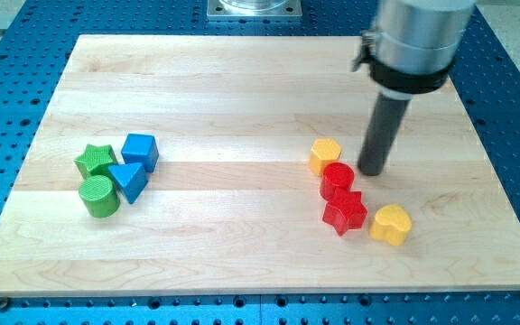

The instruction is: Separate the red blocks from each other

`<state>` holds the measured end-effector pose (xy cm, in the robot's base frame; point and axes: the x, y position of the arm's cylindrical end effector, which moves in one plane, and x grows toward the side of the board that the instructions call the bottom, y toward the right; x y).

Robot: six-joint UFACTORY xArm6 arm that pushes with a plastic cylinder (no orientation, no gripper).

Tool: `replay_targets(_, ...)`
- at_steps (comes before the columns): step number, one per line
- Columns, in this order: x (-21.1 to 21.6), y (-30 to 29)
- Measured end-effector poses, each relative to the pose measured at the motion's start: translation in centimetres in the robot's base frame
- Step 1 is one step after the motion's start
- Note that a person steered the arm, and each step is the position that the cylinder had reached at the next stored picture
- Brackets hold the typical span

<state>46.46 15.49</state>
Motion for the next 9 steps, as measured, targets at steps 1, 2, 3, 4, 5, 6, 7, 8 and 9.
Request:
replay_targets(1, -4.8, -0.1)
replay_targets(2, -6.0, -5.2)
replay_targets(3, -3.5, -9.3)
replay_targets(4, -3.5, -9.3)
replay_targets(5, -2.3, -10.3)
replay_targets(6, 3.2, -7.8)
replay_targets(7, 8.9, -3.1)
replay_targets(8, 10.2, -5.0)
replay_targets(9, 9.6, -8.4)
